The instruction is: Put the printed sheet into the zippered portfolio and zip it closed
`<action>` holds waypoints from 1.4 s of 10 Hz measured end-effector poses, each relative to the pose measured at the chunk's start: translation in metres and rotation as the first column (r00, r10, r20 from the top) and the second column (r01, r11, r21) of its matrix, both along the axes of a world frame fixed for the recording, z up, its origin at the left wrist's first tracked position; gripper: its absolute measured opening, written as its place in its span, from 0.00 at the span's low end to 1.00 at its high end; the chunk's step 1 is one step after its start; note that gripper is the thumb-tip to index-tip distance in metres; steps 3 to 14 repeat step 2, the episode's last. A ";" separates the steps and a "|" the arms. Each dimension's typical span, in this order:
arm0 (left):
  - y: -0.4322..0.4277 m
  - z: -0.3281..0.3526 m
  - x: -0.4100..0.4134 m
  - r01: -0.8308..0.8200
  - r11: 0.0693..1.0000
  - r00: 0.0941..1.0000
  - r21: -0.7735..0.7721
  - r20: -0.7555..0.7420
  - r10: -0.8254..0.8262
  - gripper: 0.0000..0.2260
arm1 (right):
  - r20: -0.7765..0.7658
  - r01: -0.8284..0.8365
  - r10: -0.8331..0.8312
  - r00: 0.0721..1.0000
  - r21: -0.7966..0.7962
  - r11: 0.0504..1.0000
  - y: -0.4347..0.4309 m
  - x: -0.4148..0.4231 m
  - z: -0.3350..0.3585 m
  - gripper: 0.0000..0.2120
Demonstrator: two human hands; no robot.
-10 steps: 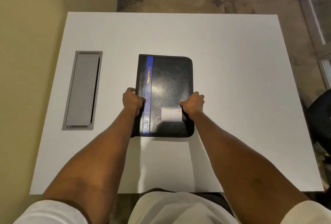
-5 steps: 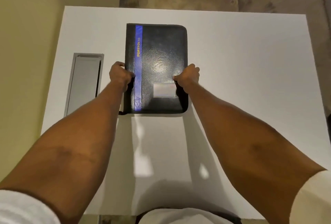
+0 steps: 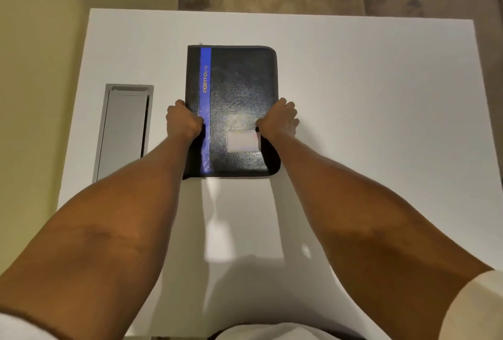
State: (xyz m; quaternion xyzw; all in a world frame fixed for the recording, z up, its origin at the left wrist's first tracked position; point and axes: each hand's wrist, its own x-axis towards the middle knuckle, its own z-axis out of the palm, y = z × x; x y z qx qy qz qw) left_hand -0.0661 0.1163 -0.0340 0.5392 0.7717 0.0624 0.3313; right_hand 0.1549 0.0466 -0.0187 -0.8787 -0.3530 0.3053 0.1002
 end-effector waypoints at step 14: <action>-0.054 0.025 0.018 0.250 0.948 0.968 0.198 -0.067 -0.241 0.16 | 0.343 -0.328 0.251 0.905 0.190 0.925 -0.042 -0.036 0.013 0.22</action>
